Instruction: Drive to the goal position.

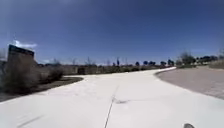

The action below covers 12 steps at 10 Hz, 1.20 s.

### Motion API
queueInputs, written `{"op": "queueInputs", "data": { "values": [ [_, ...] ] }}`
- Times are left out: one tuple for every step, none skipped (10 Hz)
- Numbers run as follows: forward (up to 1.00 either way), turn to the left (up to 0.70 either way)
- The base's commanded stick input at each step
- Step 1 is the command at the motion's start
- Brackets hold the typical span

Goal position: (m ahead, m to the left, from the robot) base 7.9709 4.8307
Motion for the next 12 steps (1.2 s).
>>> {"op": "queueInputs", "data": {
  "values": [
    [0.85,0.0],
    [0.85,0.0],
    [0.85,0.0],
    [0.85,0.0],
    [0.85,0.0],
    [0.85,0.0],
    [0.85,0.0],
    [0.85,0.0],
    [0.85,0.0],
    [0.85,0.0],
    [0.85,0.0],
    [0.85,0.0]
  ]
}}
